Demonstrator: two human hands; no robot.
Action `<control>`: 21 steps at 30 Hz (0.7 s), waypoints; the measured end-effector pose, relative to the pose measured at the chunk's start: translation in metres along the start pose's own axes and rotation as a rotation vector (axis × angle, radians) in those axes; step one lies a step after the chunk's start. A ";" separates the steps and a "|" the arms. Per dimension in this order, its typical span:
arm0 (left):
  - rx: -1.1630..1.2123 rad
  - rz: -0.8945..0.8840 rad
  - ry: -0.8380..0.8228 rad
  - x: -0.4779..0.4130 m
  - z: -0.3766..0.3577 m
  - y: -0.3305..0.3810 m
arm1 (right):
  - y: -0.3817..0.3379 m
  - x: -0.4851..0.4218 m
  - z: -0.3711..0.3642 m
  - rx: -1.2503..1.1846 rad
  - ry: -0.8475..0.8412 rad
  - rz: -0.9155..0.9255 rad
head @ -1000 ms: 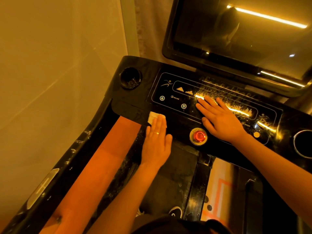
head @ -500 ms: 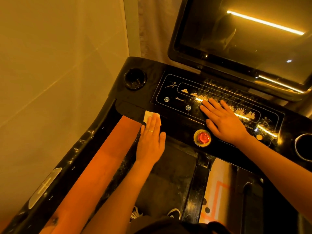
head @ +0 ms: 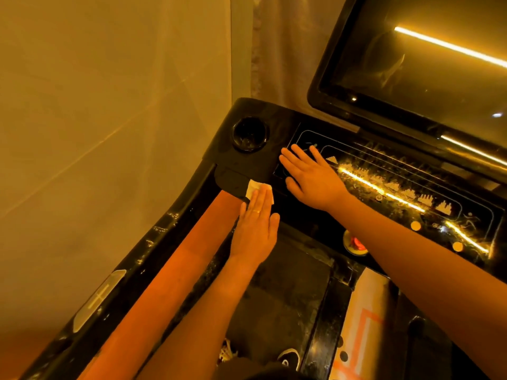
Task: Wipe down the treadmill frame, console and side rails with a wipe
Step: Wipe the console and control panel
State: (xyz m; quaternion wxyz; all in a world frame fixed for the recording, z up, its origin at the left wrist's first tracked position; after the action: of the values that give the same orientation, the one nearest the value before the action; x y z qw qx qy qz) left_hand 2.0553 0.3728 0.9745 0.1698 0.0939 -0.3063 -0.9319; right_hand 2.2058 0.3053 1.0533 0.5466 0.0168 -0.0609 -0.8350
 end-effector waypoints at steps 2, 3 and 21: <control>0.033 0.027 0.016 -0.006 0.004 -0.009 | -0.001 0.001 -0.003 0.019 0.020 -0.014; 0.052 0.049 0.028 -0.010 0.005 -0.014 | -0.001 0.002 -0.003 0.023 0.026 -0.018; 0.105 0.355 0.096 -0.054 0.040 -0.064 | -0.005 -0.019 0.005 -0.089 0.091 0.077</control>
State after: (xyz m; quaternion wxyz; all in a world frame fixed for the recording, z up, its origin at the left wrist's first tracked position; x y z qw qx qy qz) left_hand 2.0776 0.4633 0.9714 0.3407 0.0913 -0.3580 -0.8645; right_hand 2.2079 0.3251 1.0570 0.5808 0.0281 0.0009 -0.8136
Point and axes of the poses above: each hand's wrist, its own x-axis away from the middle knuckle, its own z-axis out of the back of the hand, y = z × x, the point moved 6 cm from there along -x, towards the middle knuckle, and after that the axes turned 3 degrees about z, right-handed, at the moved point
